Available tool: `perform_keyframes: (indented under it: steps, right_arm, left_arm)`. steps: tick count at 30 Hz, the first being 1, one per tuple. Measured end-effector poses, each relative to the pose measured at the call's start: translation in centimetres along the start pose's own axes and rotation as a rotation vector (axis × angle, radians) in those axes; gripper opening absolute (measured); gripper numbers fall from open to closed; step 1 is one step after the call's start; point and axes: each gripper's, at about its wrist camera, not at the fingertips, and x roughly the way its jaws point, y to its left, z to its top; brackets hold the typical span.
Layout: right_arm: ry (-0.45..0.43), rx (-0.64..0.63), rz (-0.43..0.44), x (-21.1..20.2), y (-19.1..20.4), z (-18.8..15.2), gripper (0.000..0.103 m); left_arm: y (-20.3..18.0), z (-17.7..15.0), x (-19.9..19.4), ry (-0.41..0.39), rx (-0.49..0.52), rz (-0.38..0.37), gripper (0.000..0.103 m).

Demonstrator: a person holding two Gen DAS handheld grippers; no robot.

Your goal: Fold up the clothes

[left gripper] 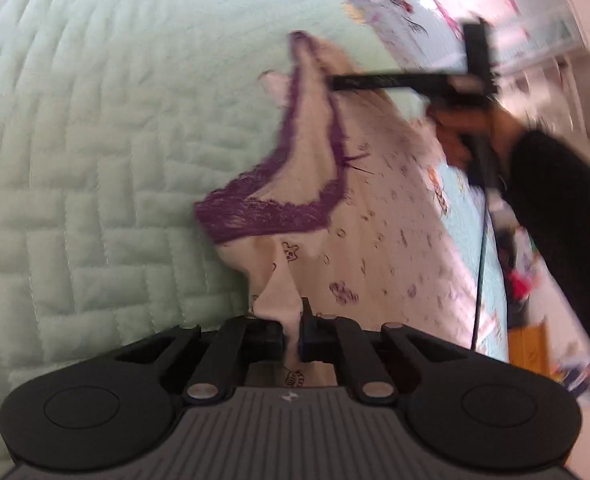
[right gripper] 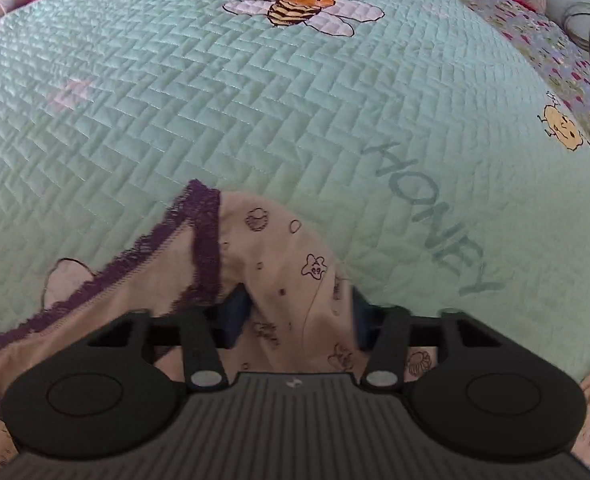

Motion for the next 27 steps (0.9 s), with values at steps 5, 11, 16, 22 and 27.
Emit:
perform_keyframes:
  steps: [5,11,16,22,27]
  right_arm:
    - [-0.091,0.007,-0.145,-4.5,4.6,-2.7,0.011]
    - [-0.445,0.308,-0.285,-18.8,7.0,-6.2,0.011]
    - [-0.704,0.453,-0.427,-31.3,10.2,-9.8,0.011]
    - [-0.995,0.491,-0.515,-45.4,15.1,-12.6,0.011]
    - [-1.201,0.511,-0.556,-54.0,19.2,-14.9,0.011]
  left_arm:
    - [-1.2,0.3,-0.7,-0.063,0.025,0.039,0.004]
    - [-6.7,3.3,-6.8,-0.265,0.182,0.007,0.004]
    - [-14.7,6.1,-13.1,-0.473,0.361,-0.042,0.004]
    - [-26.0,6.0,-21.9,-0.650,0.618,-0.168,0.004]
    - [-33.7,2.4,-28.9,-0.802,0.784,-0.258,0.004]
